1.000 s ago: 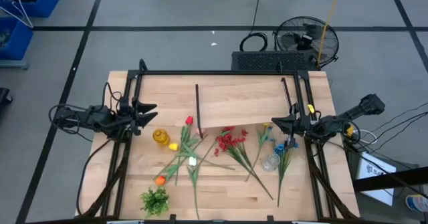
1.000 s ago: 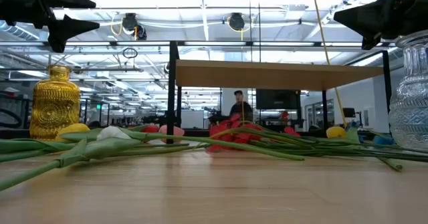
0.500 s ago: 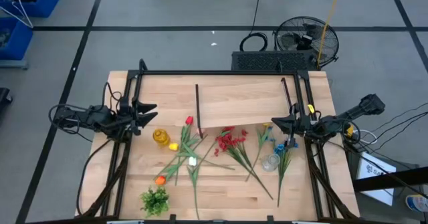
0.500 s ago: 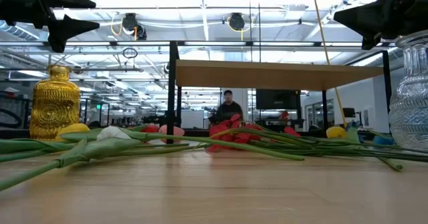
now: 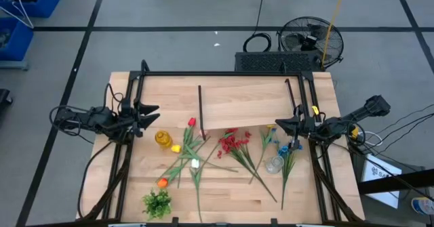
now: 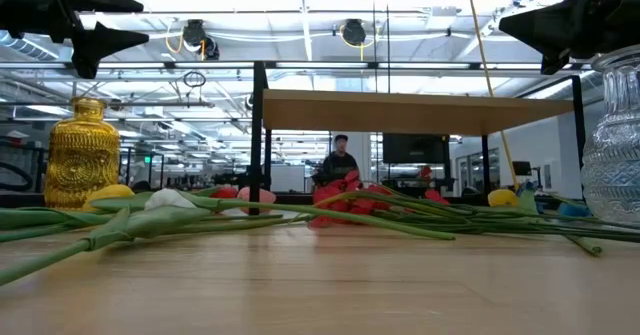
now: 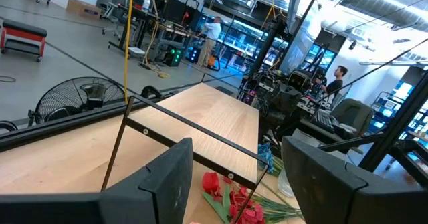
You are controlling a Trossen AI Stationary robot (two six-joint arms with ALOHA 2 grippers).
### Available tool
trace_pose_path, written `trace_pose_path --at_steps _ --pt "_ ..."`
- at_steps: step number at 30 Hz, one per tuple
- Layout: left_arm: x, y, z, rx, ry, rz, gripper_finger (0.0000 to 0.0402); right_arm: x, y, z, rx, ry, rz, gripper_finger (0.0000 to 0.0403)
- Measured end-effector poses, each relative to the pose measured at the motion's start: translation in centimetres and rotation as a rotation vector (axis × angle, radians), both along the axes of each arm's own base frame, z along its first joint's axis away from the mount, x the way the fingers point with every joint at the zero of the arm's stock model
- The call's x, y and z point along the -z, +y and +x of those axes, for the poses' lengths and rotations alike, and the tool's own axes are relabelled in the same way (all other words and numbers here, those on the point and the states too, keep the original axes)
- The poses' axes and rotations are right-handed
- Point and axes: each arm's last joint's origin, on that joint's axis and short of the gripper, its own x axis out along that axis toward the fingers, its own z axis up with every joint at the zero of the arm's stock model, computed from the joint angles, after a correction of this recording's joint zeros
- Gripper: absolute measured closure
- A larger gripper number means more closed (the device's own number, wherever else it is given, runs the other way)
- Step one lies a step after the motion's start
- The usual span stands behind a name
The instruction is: Pick and place flowers into a vace then onto a shelf
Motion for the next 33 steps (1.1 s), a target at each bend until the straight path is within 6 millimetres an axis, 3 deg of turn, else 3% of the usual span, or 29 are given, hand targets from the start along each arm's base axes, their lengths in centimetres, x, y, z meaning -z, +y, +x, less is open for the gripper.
trace_pose_path --at_steps 23,26,30,33 --pt "0.0 0.0 0.0 0.0 0.0 0.0 0.0169 -0.2 0.0 -0.1 0.0 -0.022 0.011 0.0399" --pt "0.0 0.0 0.0 -0.017 0.021 0.06 0.0169 -0.5 -0.1 -0.1 0.0 -0.052 0.026 0.0399" --pt "-0.4 0.1 0.0 -0.045 -0.004 0.111 0.0169 -1.3 -0.2 -0.4 -0.021 -0.156 0.145 0.0399" --pt "-1.3 0.1 -0.2 -0.037 -0.123 0.001 0.0169 -1.8 -0.3 -0.6 -0.039 -0.227 0.227 0.0399"
